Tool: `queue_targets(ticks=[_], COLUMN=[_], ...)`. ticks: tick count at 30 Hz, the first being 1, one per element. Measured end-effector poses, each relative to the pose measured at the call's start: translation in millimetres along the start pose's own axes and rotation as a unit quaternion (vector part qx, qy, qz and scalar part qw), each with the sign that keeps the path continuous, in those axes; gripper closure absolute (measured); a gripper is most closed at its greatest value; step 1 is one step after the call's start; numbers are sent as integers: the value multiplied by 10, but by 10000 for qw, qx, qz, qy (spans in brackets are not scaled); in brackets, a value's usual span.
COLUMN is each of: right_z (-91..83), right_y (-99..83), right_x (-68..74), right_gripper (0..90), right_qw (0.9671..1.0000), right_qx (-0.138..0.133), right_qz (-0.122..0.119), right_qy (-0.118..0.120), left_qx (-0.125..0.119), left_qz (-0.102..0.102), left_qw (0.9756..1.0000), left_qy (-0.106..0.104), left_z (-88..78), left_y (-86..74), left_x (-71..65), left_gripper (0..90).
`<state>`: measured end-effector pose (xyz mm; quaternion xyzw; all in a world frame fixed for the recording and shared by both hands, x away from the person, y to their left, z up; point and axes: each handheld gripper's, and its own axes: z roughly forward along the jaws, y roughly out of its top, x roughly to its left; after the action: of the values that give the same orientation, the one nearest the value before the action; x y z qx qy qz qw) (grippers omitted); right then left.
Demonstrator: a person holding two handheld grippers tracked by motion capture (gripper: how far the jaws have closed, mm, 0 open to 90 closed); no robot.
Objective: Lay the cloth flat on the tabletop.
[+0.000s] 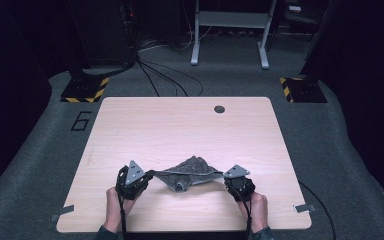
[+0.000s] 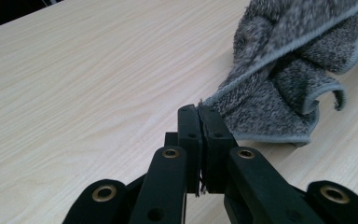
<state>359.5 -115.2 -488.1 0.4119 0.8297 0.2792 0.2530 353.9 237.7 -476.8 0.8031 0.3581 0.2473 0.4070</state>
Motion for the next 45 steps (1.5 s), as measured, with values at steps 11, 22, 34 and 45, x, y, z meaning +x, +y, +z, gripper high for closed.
queue_targets(ticks=[11,22,34,45], right_z=[-89,-93,250,382], right_y=[73,29,54,56], right_x=[-238,-368,-368,-369], right_gripper=[799,492,470,560], right_qw=[9998,9947,9926,9908], right_qx=[16,-162,229,294], right_qz=[188,638,647,533], right_qy=[-76,788,997,1209], left_qx=[-17,140,719,1030], left_qz=[97,147,97,-27], left_qw=[9999,9998,9954,9937], left_qy=[98,-70,-619,-448], left_z=[-74,-8,187,381], left_y=[63,44,-136,-222], left_x=[51,35,14,77], left_gripper=[881,789,395,601])
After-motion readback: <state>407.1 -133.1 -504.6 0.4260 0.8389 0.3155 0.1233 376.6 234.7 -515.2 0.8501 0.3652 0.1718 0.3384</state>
